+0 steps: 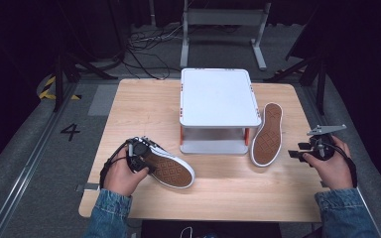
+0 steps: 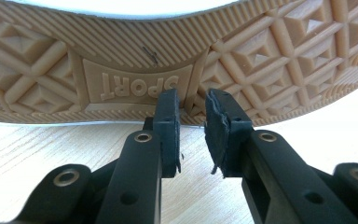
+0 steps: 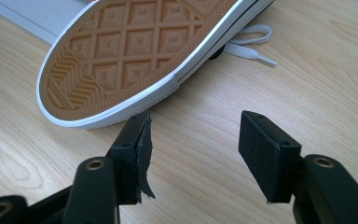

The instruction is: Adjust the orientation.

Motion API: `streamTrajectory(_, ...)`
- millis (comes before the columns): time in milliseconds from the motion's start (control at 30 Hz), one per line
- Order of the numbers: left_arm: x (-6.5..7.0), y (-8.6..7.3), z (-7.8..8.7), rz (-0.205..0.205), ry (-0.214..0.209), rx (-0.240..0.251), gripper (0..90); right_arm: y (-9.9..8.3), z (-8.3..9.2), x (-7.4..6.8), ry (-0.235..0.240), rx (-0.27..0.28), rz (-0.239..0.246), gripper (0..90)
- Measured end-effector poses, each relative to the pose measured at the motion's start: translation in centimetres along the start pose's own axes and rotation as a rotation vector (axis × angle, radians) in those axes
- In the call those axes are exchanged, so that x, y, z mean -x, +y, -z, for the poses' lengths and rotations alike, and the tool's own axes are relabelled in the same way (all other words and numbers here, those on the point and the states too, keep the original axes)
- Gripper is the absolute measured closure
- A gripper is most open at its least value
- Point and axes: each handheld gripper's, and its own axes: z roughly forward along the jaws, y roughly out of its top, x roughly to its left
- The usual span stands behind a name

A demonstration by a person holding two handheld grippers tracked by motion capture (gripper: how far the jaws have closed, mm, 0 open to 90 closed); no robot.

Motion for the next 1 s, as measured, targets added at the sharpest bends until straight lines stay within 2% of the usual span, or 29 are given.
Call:
streamTrajectory(67, 0.0, 0.0, 0.0, -0.005, 0.002, 0.000, 73.4, 0.0, 0.0, 0.0, 0.001, 0.002, 0.002, 45.5)
streamTrajectory(100, 0.0, 0.0, 0.1, -0.006, -0.026, 0.000, 70.3, 0.0, 0.1, 0.1, 0.001, 0.005, -0.002, 45.5)
streamTrajectory(133, 0.1, 0.0, 0.2, -0.017, -0.030, 0.002, 63.2, 0.0, 0.2, 0.1, -0.002, 0.006, -0.001, 45.5)
streamTrajectory(200, 0.3, 0.0, 0.4, -0.017, -0.016, 0.006, 59.4, 0.0, 0.3, 0.1, -0.001, 0.009, -0.004, 45.5)
streamTrajectory(267, 0.3, 0.2, 1.5, -0.024, -0.007, 0.049, 58.6, 0.1, 0.3, 0.1, -0.003, 0.011, 0.000, 45.5)
streamTrajectory(300, 0.5, 0.3, 2.0, -0.023, -0.018, 0.075, 58.8, 0.1, 0.3, 0.1, -0.003, 0.014, 0.001, 45.5)
streamTrajectory(333, 0.6, 0.5, 2.6, -0.032, -0.016, 0.106, 58.3, 0.1, 0.3, 0.1, -0.003, 0.017, 0.001, 45.5)
streamTrajectory(433, 0.9, 1.7, 3.8, -0.025, 0.010, 0.216, 59.7, -0.2, 0.5, -0.2, -0.006, 0.013, 0.000, 45.8)
streamTrajectory(500, 0.9, 2.4, 4.0, -0.022, 0.011, 0.230, 72.5, -0.4, 0.5, -0.2, -0.006, 0.009, 0.003, 46.4)
streamTrajectory(533, 0.9, 3.0, 3.9, -0.014, 0.019, 0.242, 72.5, -0.6, 0.5, -0.3, -0.007, 0.005, 0.006, 46.8)
streamTrajectory(567, 0.8, 3.9, 3.1, -0.021, 0.022, 0.223, 76.6, -1.1, 0.8, -0.4, -0.018, -0.003, 0.002, 46.8)
streamTrajectory(600, 0.8, 3.9, 3.1, -0.021, 0.022, 0.223, 76.5, -1.2, 0.9, -0.4, -0.018, -0.005, 0.000, 46.8)
streamTrajectory(633, 0.8, 4.5, 2.0, -0.021, 0.023, 0.191, 76.7, -1.4, 1.0, -0.4, -0.021, -0.003, -0.001, 46.9)
streamTrajectory(667, 0.8, 4.5, 2.0, -0.021, 0.023, 0.191, 77.3, -1.4, 1.0, -0.4, -0.021, -0.003, -0.001, 46.9)
streamTrajectory(733, 0.7, 4.8, 1.1, -0.024, 0.017, 0.146, 77.6, -1.7, 1.2, -0.3, -0.031, -0.002, -0.008, 46.9)
streamTrajectory(833, 0.6, 4.9, 1.0, -0.010, 0.000, 0.141, 79.8, -2.0, 1.4, -0.2, -0.034, -0.005, -0.012, 46.8)
streamTrajectory(933, 0.8, 4.7, 1.1, -0.025, 0.021, 0.146, 78.8, -2.1, 1.6, -0.1, -0.035, -0.002, -0.020, 46.9)
streamTrajectory(1000, 1.0, 4.4, 1.2, -0.020, 0.030, 0.152, 79.0, -2.0, 1.6, -0.1, -0.037, 0.000, -0.012, 47.0)
